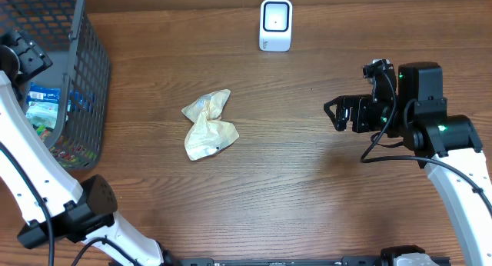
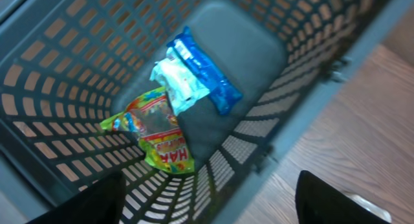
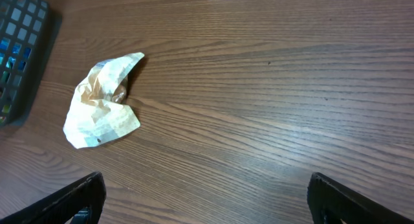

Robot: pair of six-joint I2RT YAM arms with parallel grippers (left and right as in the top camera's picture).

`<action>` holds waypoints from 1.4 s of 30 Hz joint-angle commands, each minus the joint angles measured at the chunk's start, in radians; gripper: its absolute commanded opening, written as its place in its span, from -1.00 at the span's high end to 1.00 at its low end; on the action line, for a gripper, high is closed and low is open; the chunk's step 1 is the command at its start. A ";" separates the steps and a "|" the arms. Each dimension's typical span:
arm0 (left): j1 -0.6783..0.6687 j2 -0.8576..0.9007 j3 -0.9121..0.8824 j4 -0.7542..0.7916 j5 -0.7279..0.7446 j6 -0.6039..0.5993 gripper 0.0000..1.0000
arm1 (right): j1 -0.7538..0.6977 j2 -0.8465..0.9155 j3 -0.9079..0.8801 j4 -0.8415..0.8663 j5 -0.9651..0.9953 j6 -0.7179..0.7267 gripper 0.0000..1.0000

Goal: Scan the item barcode
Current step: 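Reach into the basket and grasp the colorful gummy candy bag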

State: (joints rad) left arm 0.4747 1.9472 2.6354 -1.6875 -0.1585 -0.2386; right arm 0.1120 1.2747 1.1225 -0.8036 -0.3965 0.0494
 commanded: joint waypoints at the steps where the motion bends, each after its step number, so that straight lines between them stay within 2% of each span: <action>1: 0.053 0.080 -0.004 -0.002 -0.018 -0.055 -0.54 | 0.006 -0.005 0.023 0.005 -0.009 0.003 -1.00; 8: 0.146 0.190 -0.034 -0.002 0.040 -0.055 -0.52 | 0.006 -0.005 0.023 0.012 -0.009 0.003 -1.00; 18: 0.264 0.194 -0.344 0.038 0.014 -0.072 -0.49 | 0.006 -0.005 0.023 0.018 -0.009 0.003 -1.00; 27: 0.290 0.194 -0.643 0.288 0.051 -0.019 -0.44 | 0.006 -0.005 0.023 0.029 -0.009 0.003 -1.00; 36: 0.277 0.194 -0.904 0.510 0.027 -0.019 -0.35 | 0.006 -0.005 0.023 0.030 -0.009 0.003 -1.00; 39: 0.278 0.194 -0.979 0.573 0.024 -0.019 -0.10 | 0.006 -0.005 0.023 0.031 -0.009 0.003 -1.00; 40: 0.278 0.194 -0.996 0.589 0.024 -0.019 0.09 | 0.006 -0.004 0.023 0.031 -0.009 0.003 -1.00; 42: 0.277 0.194 -1.009 0.601 0.031 -0.023 0.84 | 0.006 -0.005 0.023 0.031 -0.009 0.003 -1.00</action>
State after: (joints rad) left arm 0.7498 2.1254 1.6936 -1.0885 -0.1181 -0.2630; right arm 0.1120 1.2747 1.1225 -0.7784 -0.3962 0.0494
